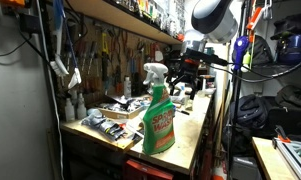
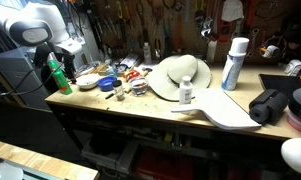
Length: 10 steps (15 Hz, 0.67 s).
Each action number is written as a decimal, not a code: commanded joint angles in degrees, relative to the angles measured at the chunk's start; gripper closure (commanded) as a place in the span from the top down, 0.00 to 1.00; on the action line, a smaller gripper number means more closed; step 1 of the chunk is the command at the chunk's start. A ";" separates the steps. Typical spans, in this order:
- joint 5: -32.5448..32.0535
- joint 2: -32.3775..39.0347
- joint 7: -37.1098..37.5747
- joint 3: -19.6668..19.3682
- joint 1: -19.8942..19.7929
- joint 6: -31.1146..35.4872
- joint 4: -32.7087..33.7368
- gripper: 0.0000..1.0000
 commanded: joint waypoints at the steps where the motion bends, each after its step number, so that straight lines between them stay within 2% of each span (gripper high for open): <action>1: -0.02 0.70 0.04 0.11 -0.14 -0.10 0.14 1.00; 5: -0.02 0.67 0.03 0.11 -0.13 -0.10 0.71 1.00; 6: 2.48 2.40 -0.36 -0.01 0.56 3.77 0.05 1.00; 10: 5.09 6.19 -1.54 0.27 1.63 15.03 -1.54 1.00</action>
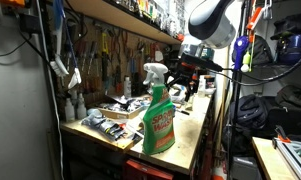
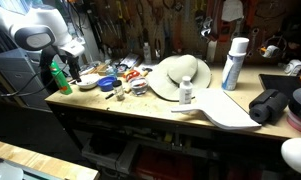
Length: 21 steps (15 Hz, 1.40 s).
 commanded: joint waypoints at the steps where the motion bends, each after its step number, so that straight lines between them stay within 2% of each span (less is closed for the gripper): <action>1: 2.02 4.23 -1.13 0.33 1.14 8.60 -1.53 1.00; 5: 2.08 7.76 -1.79 0.63 2.26 12.97 -1.99 1.00; 7: 2.67 9.45 -2.86 0.87 3.05 15.59 -1.98 0.94; 8: 2.49 10.49 -3.10 0.96 3.31 16.79 -1.82 0.86; 10: 2.52 11.91 -3.63 1.09 3.72 18.67 -1.65 0.80; 11: 2.44 12.53 -3.66 1.16 3.81 19.35 -1.58 0.70; 12: 2.41 13.12 -3.80 1.18 3.85 20.00 -1.50 0.55; 18: 2.31 15.04 -4.64 1.29 3.72 22.22 -1.31 0.06; 19: 2.08 15.05 -4.70 1.28 3.69 22.29 -1.30 0.01; 21: 1.69 14.45 -4.68 1.29 3.65 22.41 -1.11 0.00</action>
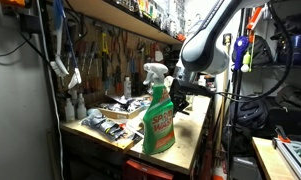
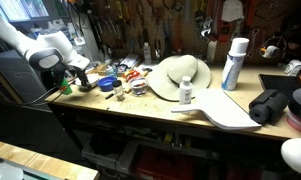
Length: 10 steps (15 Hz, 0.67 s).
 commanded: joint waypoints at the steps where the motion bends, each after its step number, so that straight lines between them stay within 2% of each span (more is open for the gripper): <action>1: 1.15 -0.47 -1.50 0.20 0.14 1.05 -0.12 0.02; 4: 1.75 -1.95 -2.11 0.15 0.07 -0.60 -0.21 0.02; 10: 10.65 -6.70 -6.05 -0.66 -0.10 -7.75 1.27 0.02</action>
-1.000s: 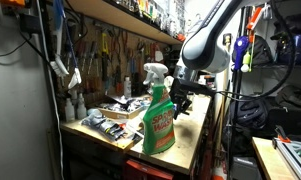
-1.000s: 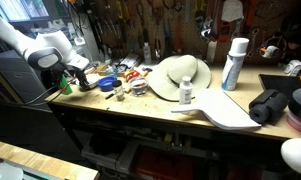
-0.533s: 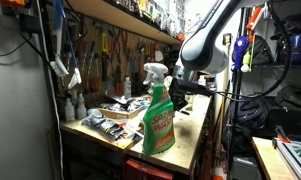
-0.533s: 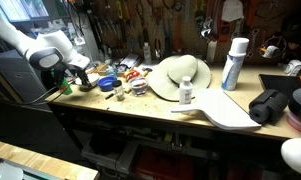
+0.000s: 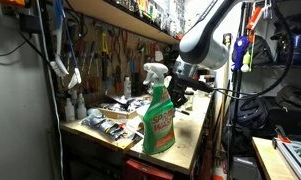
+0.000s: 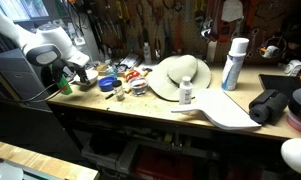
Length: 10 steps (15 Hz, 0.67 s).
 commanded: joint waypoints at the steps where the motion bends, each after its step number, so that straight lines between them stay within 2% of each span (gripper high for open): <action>1: 5.39 -4.94 -2.29 -1.15 -0.28 -6.23 0.74 0.02; 4: 4.16 -7.76 -0.49 -2.54 -1.21 -8.17 1.40 0.02; 5: -2.65 -8.27 3.64 -2.34 -3.28 -5.55 0.66 0.02; 6: -5.93 -8.85 5.06 -2.45 -4.42 -5.46 0.71 0.02; 8: -17.01 -9.63 10.39 0.53 -11.72 -5.65 0.40 0.02; 9: -22.09 -9.92 12.64 3.61 -17.44 -6.02 0.41 0.02; 10: -27.10 -11.07 15.34 4.20 -19.94 -7.55 0.70 0.02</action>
